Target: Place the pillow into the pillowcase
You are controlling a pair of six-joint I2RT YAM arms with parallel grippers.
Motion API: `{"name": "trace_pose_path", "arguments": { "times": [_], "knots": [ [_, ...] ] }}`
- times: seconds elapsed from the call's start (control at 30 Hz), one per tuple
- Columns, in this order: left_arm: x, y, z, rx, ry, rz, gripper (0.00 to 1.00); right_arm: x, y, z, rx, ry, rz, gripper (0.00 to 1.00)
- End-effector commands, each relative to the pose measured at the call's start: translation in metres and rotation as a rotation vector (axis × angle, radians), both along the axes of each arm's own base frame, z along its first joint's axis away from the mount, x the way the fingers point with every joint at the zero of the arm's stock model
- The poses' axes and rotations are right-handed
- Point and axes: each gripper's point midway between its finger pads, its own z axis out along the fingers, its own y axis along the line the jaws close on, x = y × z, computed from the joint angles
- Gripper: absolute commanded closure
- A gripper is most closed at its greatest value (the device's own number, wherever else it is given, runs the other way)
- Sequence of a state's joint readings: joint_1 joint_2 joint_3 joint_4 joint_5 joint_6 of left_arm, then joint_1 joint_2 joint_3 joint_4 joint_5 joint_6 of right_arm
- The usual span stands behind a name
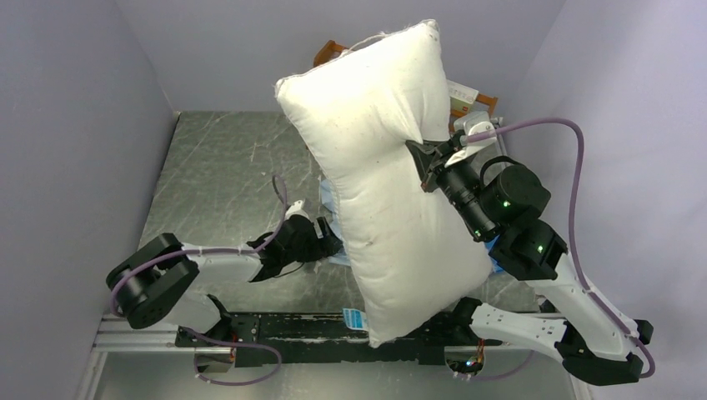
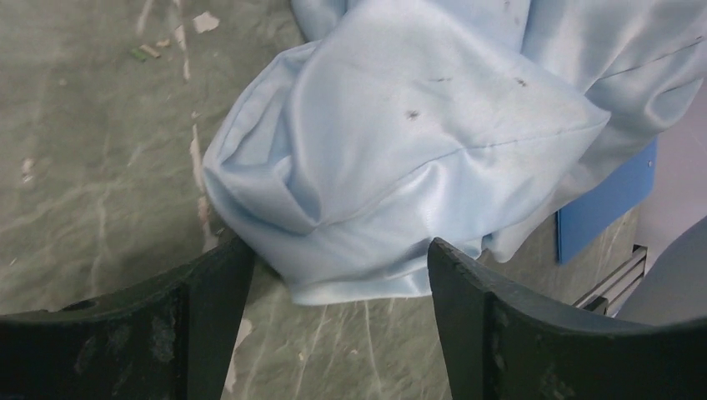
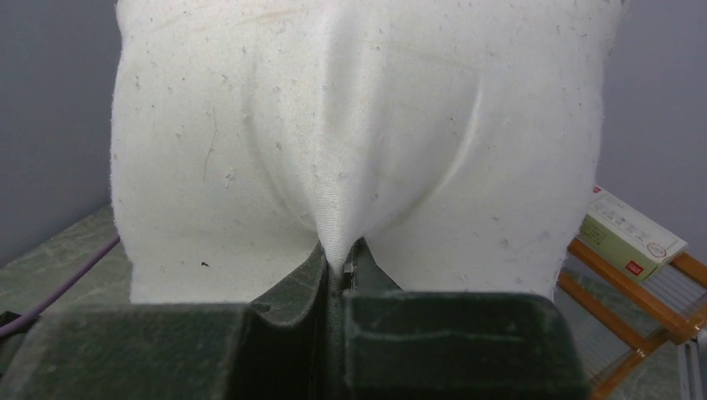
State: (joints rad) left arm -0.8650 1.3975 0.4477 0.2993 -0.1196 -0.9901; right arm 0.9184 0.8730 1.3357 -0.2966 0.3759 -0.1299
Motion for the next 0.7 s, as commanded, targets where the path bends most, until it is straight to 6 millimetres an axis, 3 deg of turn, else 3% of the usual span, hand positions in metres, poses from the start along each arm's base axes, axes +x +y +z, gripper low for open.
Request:
{"name": "trace_pose_path", "arguments": {
  "times": [0.0, 0.07, 0.13, 0.23, 0.27, 0.43, 0.67],
  "knots": [
    [0.011, -0.020, 0.006, -0.062, -0.039, -0.021, 0.22, -0.011, -0.010, 0.056, 0.185, -0.133, 0.018, 1.00],
    [0.015, -0.024, 0.000, -0.052, -0.024, -0.018, 0.37, -0.010, -0.008, 0.055, 0.185, -0.134, 0.021, 1.00],
    [0.017, -0.028, -0.003, -0.042, -0.008, -0.015, 0.63, -0.010, -0.006, 0.055, 0.183, -0.133, 0.028, 1.00],
    [0.025, -0.022, 0.004, -0.012, -0.025, 0.021, 0.90, -0.009, 0.001, 0.049, 0.163, -0.120, 0.048, 1.00],
    [0.030, -0.016, 0.010, 0.004, -0.037, 0.046, 0.94, -0.009, 0.004, 0.047, 0.157, -0.117, 0.056, 1.00],
    [0.064, 0.031, 0.051, 0.016, -0.103, 0.202, 0.95, -0.006, 0.010, 0.037, 0.121, -0.119, 0.064, 1.00],
    [0.099, 0.115, 0.111, 0.033, -0.202, 0.396, 0.95, 0.006, 0.021, 0.028, 0.023, -0.141, 0.050, 1.00]
  ]
}}
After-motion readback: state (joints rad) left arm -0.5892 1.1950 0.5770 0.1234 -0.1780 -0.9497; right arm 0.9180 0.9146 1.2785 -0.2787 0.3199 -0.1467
